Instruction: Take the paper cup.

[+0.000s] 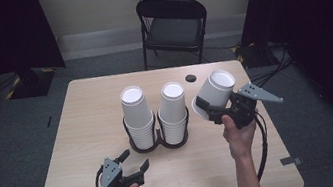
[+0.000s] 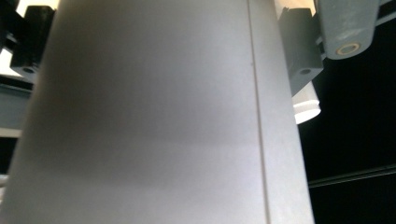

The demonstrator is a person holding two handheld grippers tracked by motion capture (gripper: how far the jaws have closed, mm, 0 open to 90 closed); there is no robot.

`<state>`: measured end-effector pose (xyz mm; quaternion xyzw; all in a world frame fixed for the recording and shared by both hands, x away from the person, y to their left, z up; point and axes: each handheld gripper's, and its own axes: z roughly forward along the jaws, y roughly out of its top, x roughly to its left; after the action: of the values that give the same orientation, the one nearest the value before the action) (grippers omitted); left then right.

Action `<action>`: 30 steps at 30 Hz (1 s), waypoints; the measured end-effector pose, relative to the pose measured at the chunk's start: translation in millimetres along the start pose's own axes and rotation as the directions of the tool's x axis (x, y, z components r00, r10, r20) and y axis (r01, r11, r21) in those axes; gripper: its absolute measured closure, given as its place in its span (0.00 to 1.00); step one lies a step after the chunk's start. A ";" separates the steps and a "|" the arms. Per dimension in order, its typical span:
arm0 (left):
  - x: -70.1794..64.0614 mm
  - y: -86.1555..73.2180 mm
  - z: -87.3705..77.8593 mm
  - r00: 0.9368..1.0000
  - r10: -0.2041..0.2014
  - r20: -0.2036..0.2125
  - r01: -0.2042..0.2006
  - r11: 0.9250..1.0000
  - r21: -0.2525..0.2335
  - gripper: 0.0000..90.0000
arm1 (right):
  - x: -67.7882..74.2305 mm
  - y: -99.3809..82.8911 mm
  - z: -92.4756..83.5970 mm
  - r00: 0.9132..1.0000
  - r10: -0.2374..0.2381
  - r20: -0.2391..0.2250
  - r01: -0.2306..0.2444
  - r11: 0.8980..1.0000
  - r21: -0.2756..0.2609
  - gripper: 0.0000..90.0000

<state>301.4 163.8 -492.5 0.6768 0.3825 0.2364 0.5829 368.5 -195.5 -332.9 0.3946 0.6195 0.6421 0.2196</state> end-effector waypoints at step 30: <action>-35.2 -0.3 13.8 0.983 0.029 0.181 -0.015 0.997 -0.079 0.42 | 39.1 -114.6 -0.7 0.950 0.270 -0.156 -0.249 0.958 0.143 0.17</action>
<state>290.9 127.5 -491.2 0.6768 0.3108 0.1946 0.6383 321.1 -150.2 -434.8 0.4279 0.6168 0.6584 0.0540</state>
